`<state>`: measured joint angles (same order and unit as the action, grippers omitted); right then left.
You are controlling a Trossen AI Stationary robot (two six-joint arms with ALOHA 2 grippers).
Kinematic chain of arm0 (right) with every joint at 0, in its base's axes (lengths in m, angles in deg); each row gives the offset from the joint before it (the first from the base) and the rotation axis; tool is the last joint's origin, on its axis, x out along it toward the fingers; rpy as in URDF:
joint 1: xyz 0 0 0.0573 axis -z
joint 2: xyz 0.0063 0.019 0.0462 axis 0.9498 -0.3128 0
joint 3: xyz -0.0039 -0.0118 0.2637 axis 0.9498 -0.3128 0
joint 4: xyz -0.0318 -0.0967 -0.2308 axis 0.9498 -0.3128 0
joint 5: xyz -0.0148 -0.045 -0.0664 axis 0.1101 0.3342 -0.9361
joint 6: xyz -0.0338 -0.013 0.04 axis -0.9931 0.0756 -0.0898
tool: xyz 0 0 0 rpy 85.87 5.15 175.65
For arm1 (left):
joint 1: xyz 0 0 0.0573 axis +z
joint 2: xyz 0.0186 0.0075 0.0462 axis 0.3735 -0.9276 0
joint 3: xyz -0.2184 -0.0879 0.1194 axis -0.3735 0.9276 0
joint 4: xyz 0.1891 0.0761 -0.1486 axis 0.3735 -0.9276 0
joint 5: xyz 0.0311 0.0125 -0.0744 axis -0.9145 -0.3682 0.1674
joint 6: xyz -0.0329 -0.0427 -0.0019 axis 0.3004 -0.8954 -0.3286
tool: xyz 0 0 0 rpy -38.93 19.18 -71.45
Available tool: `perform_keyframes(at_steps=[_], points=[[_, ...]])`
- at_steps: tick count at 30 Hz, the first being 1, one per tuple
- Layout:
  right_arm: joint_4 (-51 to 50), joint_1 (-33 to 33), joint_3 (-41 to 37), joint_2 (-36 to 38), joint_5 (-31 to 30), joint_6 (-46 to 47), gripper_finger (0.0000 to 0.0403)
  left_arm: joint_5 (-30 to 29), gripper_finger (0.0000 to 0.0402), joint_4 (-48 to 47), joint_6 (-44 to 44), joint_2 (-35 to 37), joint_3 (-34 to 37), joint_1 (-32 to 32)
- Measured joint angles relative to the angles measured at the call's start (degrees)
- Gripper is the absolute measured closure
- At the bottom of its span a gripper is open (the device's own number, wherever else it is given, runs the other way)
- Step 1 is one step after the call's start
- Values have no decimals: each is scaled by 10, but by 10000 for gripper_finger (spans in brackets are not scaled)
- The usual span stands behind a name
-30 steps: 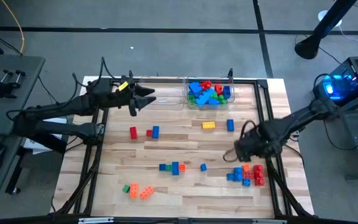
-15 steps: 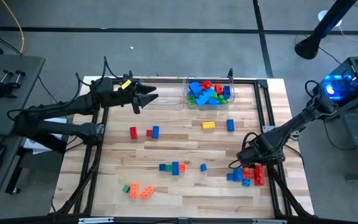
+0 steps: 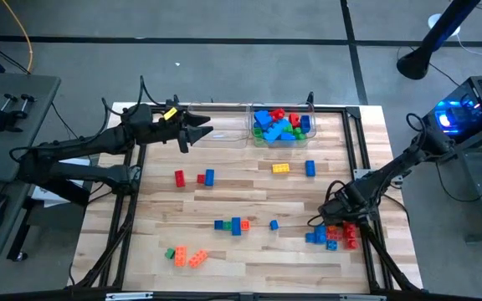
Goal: Sort blocks by size
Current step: Put the red lego piece into the right transparent bin
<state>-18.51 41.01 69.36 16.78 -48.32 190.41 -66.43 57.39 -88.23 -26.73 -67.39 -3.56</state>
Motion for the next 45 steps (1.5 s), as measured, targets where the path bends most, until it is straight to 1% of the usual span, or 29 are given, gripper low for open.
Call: perform_keyframes(at_steps=[2, 3, 6, 9, 10, 11, 12, 14, 16, 18, 20, 22, 25, 27, 29, 32, 35, 38, 39, 41, 43, 45], points=[[-9, 0, 9, 0, -2, -18, 269, 0, 149, -2, 0, 0, 0, 0], [-16, 0, 17, 0, -5, -27, 275, 0, 149, -1, 0, 0, 0, 0], [-64, 0, 57, 4, -23, -57, 275, 0, 149, -1, 1, 0, 0, 0], [-133, 5, 128, 16, -62, -72, 275, -1, 149, 0, 12, 0, 0, 2], [-154, 10, 157, 20, -84, -73, 275, -1, 149, 1, 15, 0, 0, 4], [-169, 16, 184, 25, -115, -73, 275, -2, 149, 1, 15, 0, 0, 5], [-177, 23, 213, 30, -160, -79, 275, -2, 149, 1, 15, 0, 0, 8], [-175, 44, 266, 39, -271, -96, 275, -2, 149, 2, 15, 0, 0, 16], [-174, 78, 306, 45, -383, -122, 275, -2, 149, 8, 11, 0, 0, 21], [-163, 129, 336, 47, -472, -177, 275, -2, 149, 18, -3, 0, 0, 28], [-137, 195, 355, 47, -530, -261, 275, -2, 149, 29, -18, 0, 0, 30], [-72, 277, 361, 47, -550, -365, 275, -3, 149, 32, -27, 0, 0, 31], [65, 404, 357, 41, -539, -518, 275, -2, 149, 30, -30, 0, 0, 29], [139, 483, 357, 28, -519, -587, 275, -2, 149, 30, -37, 0, 0, 26], [193, 549, 357, 10, -481, -630, 275, -2, 149, 30, -45, 0, 0, 24], [228, 627, 357, -26, -415, -642, 275, -2, 149, 30, -45, 0, 0, 20], [224, 665, 356, -66, -378, -635, 275, -2, 149, 29, -55, 0, 0, 16], [240, 675, 355, -100, -344, -623, 271, -2, 149, 29, -60, 0, 0, 13], [250, 676, 355, -109, -331, -623, 256, -2, 149, 29, -60, 0, 0, 11], [265, 675, 355, -119, -314, -623, 211, -2, 149, 28, -60, 0, 0, 9], [278, 675, 355, -121, -307, -629, 163, -2, 149, 28, -60, 0, 0, 9], [277, 675, 355, -115, -302, -637, 127, -2, 149, 26, -60, 0, 0, 10]])
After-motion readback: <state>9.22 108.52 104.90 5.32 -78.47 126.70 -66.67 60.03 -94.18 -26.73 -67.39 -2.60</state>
